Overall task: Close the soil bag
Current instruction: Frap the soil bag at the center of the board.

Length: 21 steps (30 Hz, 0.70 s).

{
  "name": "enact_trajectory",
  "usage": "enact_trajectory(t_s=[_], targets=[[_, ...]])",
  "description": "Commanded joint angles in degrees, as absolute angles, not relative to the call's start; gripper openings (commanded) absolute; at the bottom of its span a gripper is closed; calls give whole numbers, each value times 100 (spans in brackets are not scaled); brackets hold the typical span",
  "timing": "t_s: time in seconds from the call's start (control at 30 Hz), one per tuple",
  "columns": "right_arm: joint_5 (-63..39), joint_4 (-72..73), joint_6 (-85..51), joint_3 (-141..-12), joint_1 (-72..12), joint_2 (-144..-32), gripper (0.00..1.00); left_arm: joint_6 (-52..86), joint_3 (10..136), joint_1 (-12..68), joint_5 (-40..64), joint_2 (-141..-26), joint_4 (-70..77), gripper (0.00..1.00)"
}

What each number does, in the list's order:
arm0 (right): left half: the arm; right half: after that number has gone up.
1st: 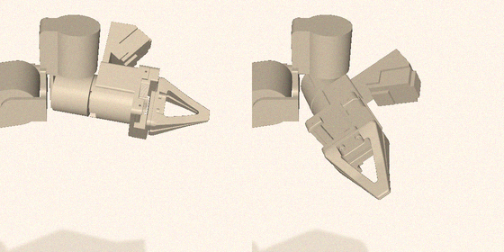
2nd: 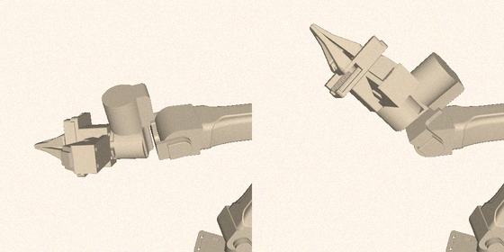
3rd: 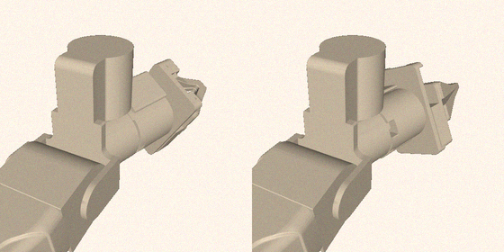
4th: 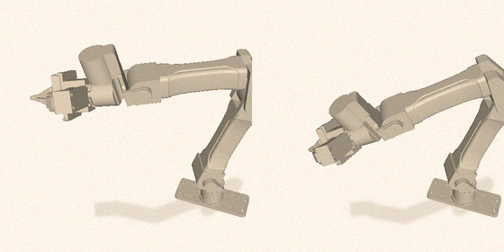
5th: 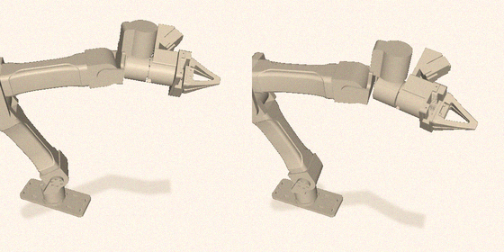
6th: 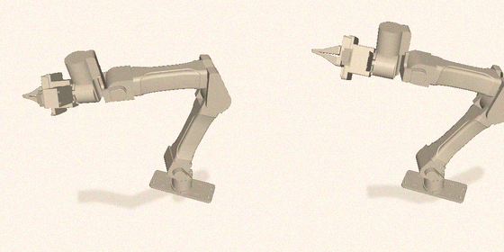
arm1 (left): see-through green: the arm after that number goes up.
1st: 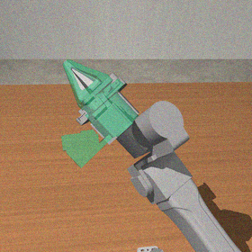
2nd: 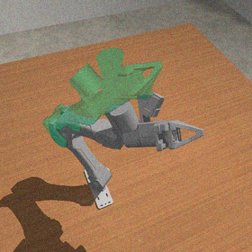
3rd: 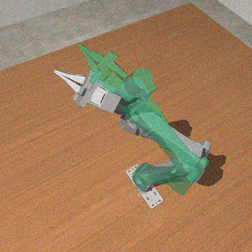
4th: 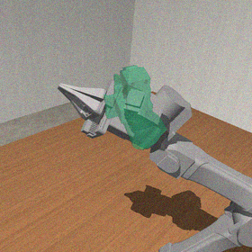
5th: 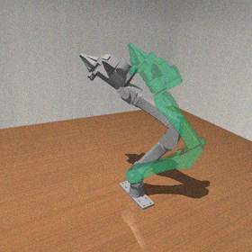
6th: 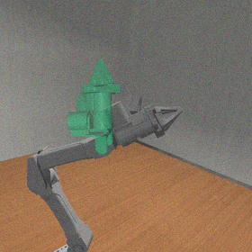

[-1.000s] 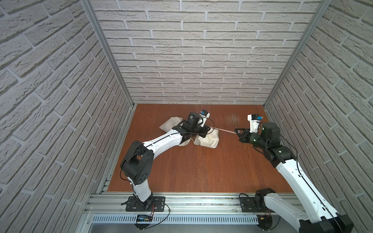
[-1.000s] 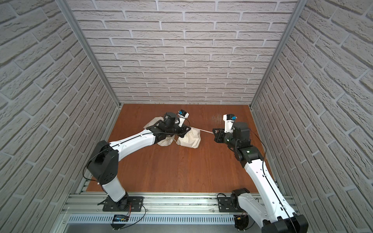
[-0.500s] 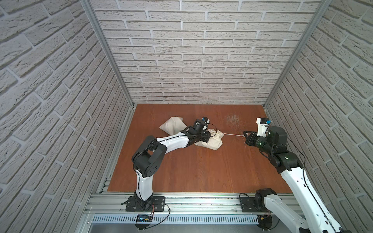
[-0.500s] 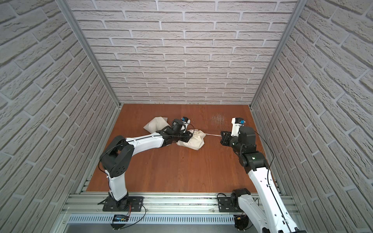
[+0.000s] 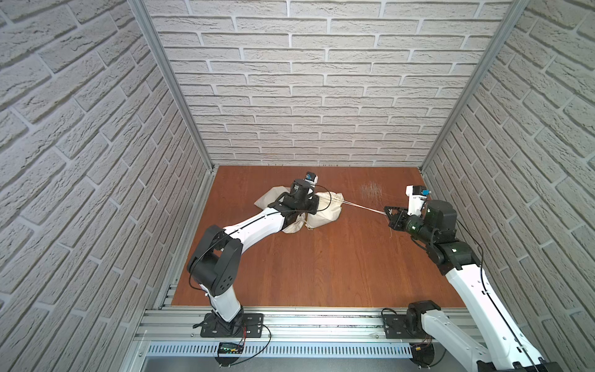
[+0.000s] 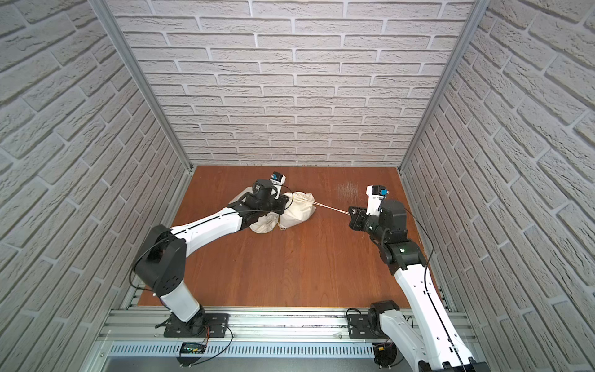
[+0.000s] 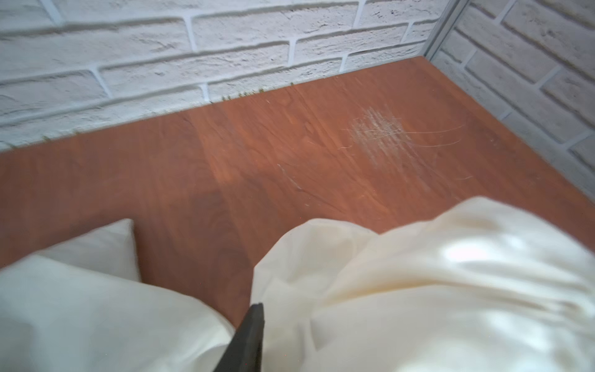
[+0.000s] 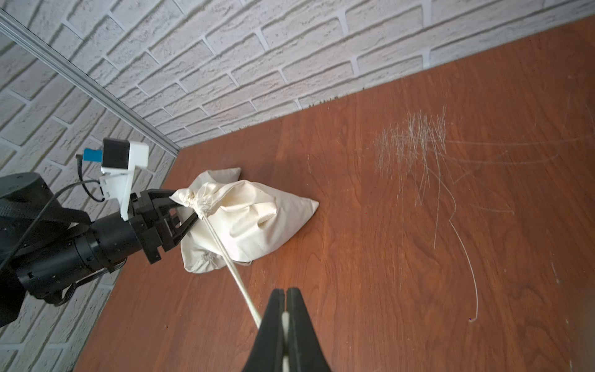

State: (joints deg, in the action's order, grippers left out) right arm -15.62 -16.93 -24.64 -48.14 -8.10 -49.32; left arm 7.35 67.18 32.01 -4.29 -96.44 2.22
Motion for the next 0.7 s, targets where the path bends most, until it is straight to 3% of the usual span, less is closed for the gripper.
enact_trajectory(t_s=[0.0, 0.23, 0.67], targets=[[-1007, -1284, -2478, -5034, -569, -4780, 3, -108, 6309, 3389, -1693, -9751, 25, 49], [-1133, -1534, -2329, -5327, -621, -4896, 3, -684, 6044, 4109, -843, -9419, 896, 76], [-863, -1930, -2186, -5713, -627, -4700, 3, -1797, 7476, 4994, 1117, -9651, -456, 86]])
